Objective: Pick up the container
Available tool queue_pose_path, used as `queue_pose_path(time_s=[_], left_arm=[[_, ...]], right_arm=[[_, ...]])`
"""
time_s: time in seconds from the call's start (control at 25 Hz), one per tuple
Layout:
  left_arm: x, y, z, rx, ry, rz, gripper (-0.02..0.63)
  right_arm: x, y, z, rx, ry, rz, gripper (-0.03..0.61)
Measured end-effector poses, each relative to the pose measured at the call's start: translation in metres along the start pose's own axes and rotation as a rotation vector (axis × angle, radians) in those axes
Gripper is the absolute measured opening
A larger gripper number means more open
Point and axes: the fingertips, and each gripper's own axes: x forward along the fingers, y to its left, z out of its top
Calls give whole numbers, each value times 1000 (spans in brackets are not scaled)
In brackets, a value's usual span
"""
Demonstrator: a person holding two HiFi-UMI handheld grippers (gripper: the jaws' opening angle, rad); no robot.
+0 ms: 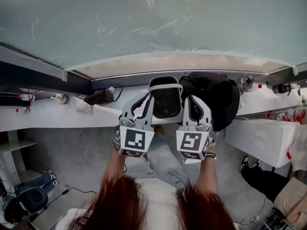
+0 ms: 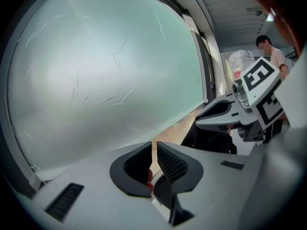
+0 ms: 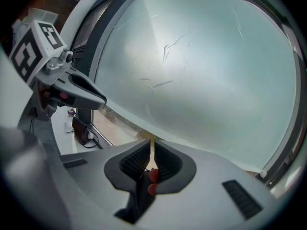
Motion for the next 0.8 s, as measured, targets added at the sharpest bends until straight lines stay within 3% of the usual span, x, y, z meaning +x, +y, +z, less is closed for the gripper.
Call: queue_pose_path(time_s=[0.8], left_arm=[[63,0,-83,-27,139,-13,87]], right_arm=[[74,21,-56,-108,89,98,28]])
